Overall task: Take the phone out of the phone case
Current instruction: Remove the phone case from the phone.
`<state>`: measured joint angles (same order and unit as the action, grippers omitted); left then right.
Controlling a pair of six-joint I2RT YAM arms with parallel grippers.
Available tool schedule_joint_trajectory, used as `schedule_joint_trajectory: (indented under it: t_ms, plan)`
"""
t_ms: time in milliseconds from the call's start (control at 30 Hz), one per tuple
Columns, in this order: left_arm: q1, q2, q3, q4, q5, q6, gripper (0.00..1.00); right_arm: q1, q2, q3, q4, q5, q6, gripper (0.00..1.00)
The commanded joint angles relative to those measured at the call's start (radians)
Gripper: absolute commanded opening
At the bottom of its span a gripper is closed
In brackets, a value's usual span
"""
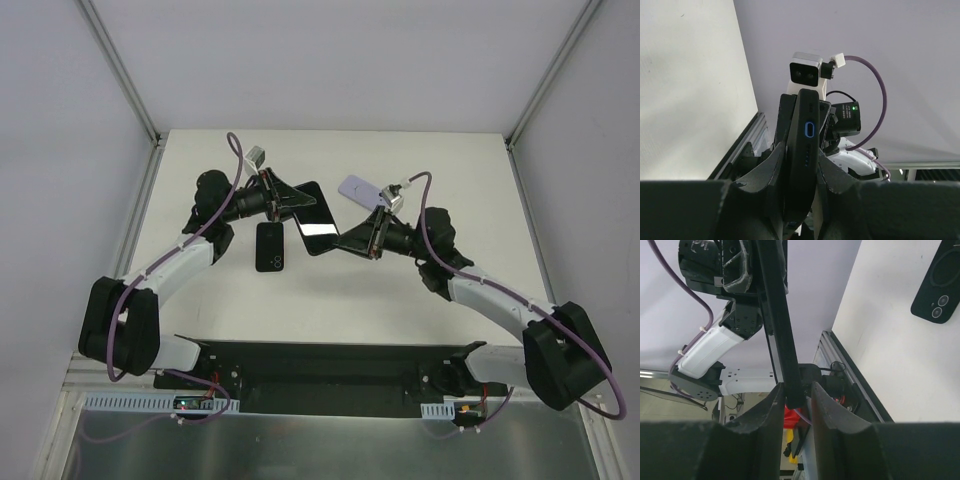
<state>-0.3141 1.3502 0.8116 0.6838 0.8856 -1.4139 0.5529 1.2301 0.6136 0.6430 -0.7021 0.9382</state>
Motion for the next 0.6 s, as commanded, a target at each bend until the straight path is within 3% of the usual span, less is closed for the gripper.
schedule_joint_trajectory:
  t_ms: [0,100,133,167,400,433,467,567]
  plan:
    - [-0.014,-0.003,0.1,0.255,0.019,-0.183,0.0,0.01,0.052,-0.019,0.083,-0.046,0.07,0.28]
    - [-0.014,0.018,0.097,0.287,0.021,-0.2,0.0,0.019,0.06,0.001,0.09,-0.056,0.065,0.33]
    - [-0.014,0.023,0.093,0.292,0.019,-0.204,0.0,0.021,0.065,0.003,0.095,-0.057,0.067,0.26]
    - [-0.014,0.03,0.093,0.305,0.019,-0.212,0.0,0.021,0.062,0.003,0.101,-0.054,0.07,0.02]
    - [-0.016,0.041,0.081,0.312,0.021,-0.2,0.01,0.022,0.039,-0.047,0.095,0.074,0.102,0.01]
    - [-0.017,0.041,0.072,0.312,0.019,-0.203,0.08,0.022,0.031,-0.057,0.096,0.102,0.117,0.01]
    - [-0.019,0.032,0.061,0.313,0.013,-0.203,0.29,0.021,0.025,-0.081,0.098,0.16,0.125,0.02]
    - [-0.028,0.004,0.006,0.329,-0.017,-0.203,0.59,0.025,0.008,-0.103,0.119,0.252,0.146,0.01]
